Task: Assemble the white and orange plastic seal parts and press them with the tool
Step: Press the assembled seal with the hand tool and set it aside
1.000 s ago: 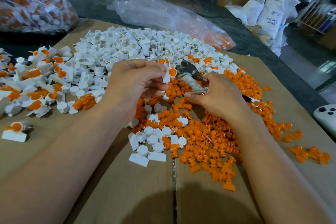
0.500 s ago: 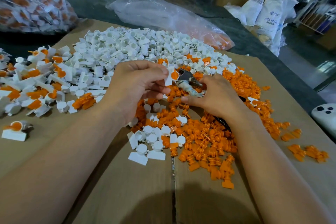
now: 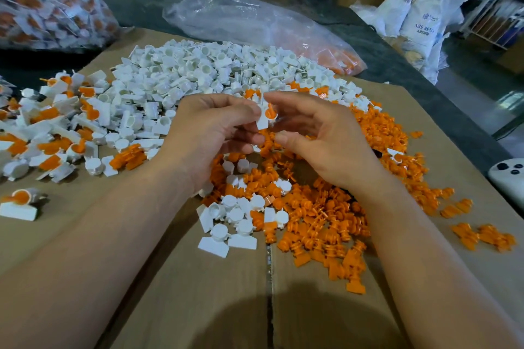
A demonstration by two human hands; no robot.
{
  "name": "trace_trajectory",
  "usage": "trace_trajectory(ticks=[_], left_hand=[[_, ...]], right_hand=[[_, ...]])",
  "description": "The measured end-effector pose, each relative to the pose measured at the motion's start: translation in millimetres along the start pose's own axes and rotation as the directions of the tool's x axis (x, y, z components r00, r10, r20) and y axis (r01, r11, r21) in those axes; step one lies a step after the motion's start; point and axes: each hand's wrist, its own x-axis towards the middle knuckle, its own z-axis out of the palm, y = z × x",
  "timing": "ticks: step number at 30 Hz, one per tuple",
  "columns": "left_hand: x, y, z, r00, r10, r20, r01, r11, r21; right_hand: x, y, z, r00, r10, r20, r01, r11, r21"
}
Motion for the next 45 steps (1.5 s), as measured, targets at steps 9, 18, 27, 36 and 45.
trace_trajectory(ticks=[9,18,27,36,45], left_hand=[[-2,2,-1,1.0,-0.012,0.028,0.012,0.999,-0.031],[-3,5,-3,0.993,0.063,0.097,-0.063,0.998,-0.005],[-3,5,-3,0.993,0.066,0.093,-0.068,0.998,0.015],[-2,1,-3,0.991,0.135,0.023,-0.137,0.986,0.097],[12,12,-21,0.952,-0.032,-0.303,-0.131,0.855,-0.502]], right_hand=[[-1,-1,5,0.999,-0.032,-0.038,0.033,0.999,0.025],[0,-5,4,0.998,0.024,-0.061,-0.018,0.995,0.097],[1,-3,3,0.998,0.024,-0.054,-0.02,0.997,0.069],[1,-3,5,0.998,0.039,-0.058,-0.034,0.997,0.073],[1,-1,-1,0.991,0.075,-0.114,-0.065,0.994,0.086]])
